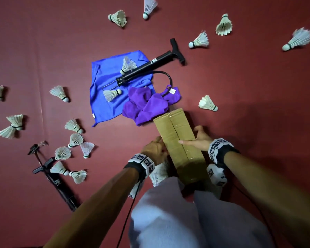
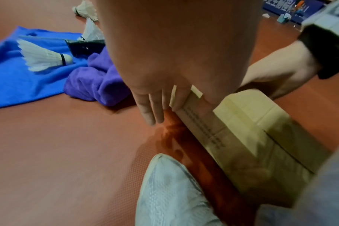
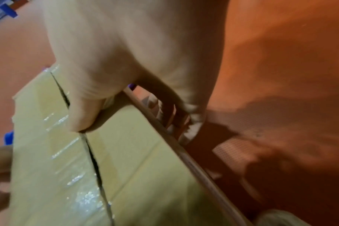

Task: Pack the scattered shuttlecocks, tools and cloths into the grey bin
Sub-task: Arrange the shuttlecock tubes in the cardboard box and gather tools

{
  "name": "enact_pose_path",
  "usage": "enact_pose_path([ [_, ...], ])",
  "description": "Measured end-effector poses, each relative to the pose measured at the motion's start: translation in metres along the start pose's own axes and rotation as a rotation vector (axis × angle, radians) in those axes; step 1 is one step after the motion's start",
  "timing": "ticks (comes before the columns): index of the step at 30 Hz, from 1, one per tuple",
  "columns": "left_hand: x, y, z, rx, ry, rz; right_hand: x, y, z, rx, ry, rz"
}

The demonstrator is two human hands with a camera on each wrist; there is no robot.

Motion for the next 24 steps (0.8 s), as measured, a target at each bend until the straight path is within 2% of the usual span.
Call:
enact_pose_path([
  [6,0.061,-0.041,-0.087,0.013,0.041,-0.050,-0.010,-0.055,-0.120,0.106,-0.149,0.152],
  [10,0.130,-0.089,-0.157,0.048,0.045,-0.066,-0.032,-0.107,-0.225,0.155,-0.275,0.289],
  [13,0.191,-0.132,-0.211,0.098,0.106,-0.194,-0.055,-0.149,-0.312,0.219,-0.331,0.370],
  [19,0.340,-0.228,-0.312,0.143,0.319,-0.499,-0.088,-0.235,-0.500,0.531,-0.432,0.633],
  [24,0.453,-0.280,-0.404,0.086,0.466,-0.463,-0.094,-0.268,-0.655,0.756,-0.442,0.865],
])
Point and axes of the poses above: each hand's wrist, its own z-axis towards the middle knuckle, its own y-axis out of the palm, x = y × z, the point moved 2 cm from there along z, towards the middle knuckle, and after that the axes turned 7 degrees about -z, right-handed, at the moved point
